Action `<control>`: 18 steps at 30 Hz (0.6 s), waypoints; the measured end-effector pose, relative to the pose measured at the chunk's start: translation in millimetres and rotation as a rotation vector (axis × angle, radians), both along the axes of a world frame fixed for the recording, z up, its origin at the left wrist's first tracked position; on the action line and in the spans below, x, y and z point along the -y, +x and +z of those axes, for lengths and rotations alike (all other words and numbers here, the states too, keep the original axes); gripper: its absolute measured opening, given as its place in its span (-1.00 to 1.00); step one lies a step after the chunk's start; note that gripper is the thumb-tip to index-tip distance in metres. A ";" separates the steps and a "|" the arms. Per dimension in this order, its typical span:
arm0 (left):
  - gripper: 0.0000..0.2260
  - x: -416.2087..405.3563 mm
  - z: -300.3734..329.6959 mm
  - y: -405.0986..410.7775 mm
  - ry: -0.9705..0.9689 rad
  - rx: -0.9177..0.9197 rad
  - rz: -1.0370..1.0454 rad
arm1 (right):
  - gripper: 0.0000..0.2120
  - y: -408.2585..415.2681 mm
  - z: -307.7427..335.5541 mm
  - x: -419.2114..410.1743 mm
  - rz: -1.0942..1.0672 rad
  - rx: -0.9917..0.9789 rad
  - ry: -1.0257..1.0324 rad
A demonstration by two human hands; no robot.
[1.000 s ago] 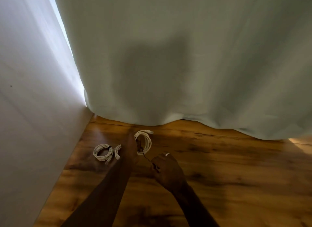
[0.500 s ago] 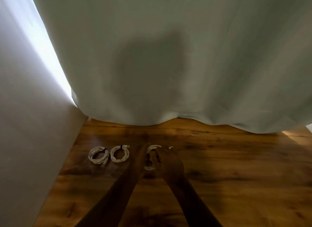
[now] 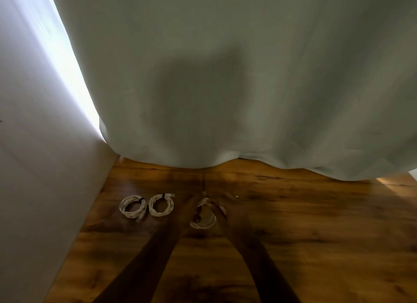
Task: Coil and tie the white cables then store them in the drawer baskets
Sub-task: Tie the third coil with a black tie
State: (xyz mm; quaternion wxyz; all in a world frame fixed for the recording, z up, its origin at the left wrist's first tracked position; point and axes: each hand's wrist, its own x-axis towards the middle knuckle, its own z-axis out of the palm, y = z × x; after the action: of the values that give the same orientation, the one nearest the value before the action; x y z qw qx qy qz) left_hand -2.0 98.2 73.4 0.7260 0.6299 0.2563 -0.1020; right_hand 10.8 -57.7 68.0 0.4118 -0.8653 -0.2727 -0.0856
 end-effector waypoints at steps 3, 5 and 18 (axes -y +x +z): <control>-0.78 2.3 2.8 -5.0 -0.012 0.016 -0.121 | -0.88 9.7 14.5 1.9 -0.019 -0.277 0.106; -0.81 0.9 -0.8 -7.9 -0.041 0.072 -0.202 | -0.90 12.4 24.3 4.5 -0.003 -0.472 0.174; -0.63 3.1 9.5 -14.0 -0.081 0.172 -0.356 | -0.90 4.5 23.3 7.6 -0.104 -0.828 0.436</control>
State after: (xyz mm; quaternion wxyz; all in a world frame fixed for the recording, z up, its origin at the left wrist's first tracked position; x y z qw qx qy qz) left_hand -16.0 95.1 83.0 0.7404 0.6420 0.0739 -0.1848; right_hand 15.3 -65.3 91.2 0.6534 -0.7324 -0.0173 0.1907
